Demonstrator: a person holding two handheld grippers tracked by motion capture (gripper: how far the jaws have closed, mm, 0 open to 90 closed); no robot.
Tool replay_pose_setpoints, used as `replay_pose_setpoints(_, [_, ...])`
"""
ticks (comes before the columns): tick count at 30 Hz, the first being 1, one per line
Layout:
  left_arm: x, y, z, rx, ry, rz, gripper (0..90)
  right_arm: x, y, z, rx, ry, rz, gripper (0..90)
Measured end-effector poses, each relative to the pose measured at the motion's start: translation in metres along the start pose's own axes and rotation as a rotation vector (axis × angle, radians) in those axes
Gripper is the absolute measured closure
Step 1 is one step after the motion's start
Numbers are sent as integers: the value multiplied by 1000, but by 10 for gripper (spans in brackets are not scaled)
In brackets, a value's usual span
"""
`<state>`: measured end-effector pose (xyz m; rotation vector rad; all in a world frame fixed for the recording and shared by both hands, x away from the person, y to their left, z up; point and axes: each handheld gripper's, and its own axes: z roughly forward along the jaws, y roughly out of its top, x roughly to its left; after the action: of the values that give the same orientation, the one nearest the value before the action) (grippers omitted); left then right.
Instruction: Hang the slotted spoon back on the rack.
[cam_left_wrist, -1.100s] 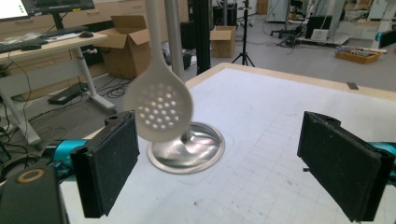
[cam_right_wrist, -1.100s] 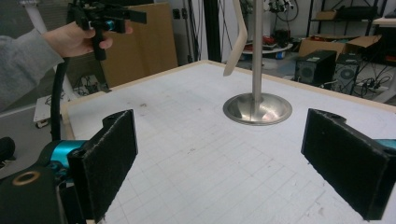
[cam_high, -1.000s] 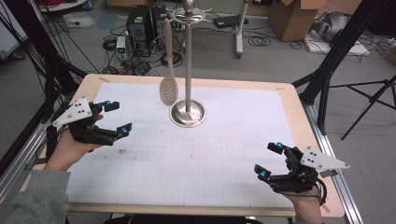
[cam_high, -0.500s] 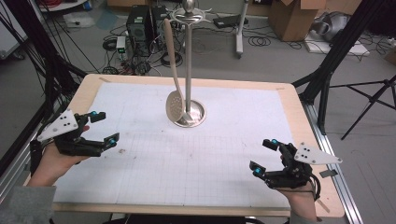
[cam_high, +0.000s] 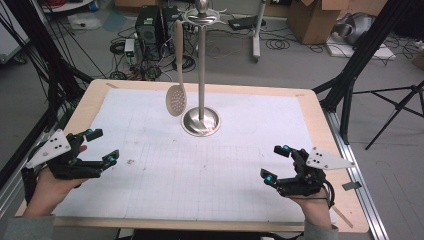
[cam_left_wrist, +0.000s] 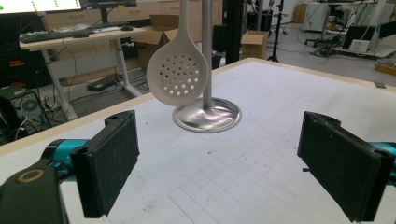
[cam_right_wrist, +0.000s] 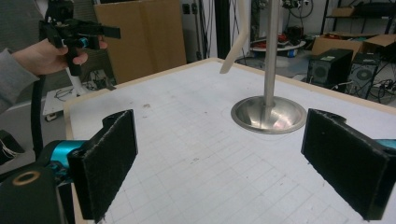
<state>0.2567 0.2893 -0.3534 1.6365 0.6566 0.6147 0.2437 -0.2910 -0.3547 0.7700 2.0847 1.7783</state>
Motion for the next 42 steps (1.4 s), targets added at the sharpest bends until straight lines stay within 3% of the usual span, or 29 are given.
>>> replay_pose_setpoints(7, [-5,-10,-9,4,34,9,130,-1,0,0,-6,-7,-7,96])
replay_pose_setpoints(9, [-6,-13,-12,14,71,22,130,-1,0,0,-7,-12,-5,96])
replay_pose_setpoints(13, [-4,-19,-18,17,124,9,130,-1,0,-1,-11,-12,-3,96])
replay_pose_setpoints(27, [-8,-27,-36,34,157,27,130,-2,-1,1,-5,-17,-3,96])
replay_pose_setpoints(38, [-10,-32,-48,10,198,5,132,-5,-2,-3,-19,-37,5,96])
replay_pose_setpoints(42, [-9,-35,-50,18,191,-6,131,-4,-2,-3,-18,-38,5,96])
